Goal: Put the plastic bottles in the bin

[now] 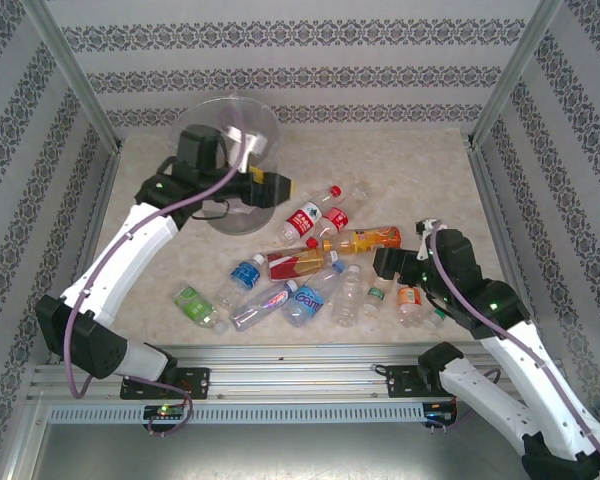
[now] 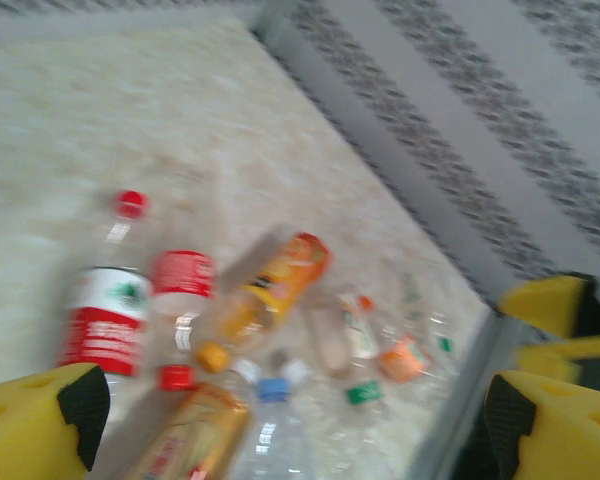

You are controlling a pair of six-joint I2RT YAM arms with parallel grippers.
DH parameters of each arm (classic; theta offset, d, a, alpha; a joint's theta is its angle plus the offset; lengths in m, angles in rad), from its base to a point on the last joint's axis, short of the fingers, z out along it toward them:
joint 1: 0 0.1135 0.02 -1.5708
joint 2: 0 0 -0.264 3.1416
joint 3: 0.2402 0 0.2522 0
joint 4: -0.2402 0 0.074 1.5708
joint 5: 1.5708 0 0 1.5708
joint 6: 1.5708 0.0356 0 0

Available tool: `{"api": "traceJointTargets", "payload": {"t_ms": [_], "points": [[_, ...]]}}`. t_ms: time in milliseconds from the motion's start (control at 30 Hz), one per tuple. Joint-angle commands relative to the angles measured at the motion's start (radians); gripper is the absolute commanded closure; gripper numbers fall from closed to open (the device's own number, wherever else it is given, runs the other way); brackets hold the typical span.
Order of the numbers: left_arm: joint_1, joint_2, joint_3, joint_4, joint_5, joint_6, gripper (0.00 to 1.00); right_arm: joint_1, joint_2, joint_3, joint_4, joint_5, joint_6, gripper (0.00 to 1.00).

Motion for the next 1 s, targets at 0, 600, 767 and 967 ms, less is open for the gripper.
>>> {"api": "traceJointTargets", "payload": {"t_ms": [0,600,767,967], "points": [[-0.079,-0.031,-0.063,0.151,0.105,-0.036,0.00,-0.001,0.040,-0.029,-0.085,0.095,0.068,0.15],[-0.208,-0.096,-0.202,0.229,0.069,-0.044,0.00,-0.036,0.228,-0.240,-0.074,0.195,0.209,0.21],[-0.209,-0.113,-0.204,0.221,0.054,-0.037,0.00,-0.061,0.260,-0.264,-0.028,0.190,0.207,0.21],[-0.209,-0.111,-0.204,0.219,0.052,-0.036,0.00,-0.096,0.287,-0.292,0.016,0.172,0.197,0.22]]}}
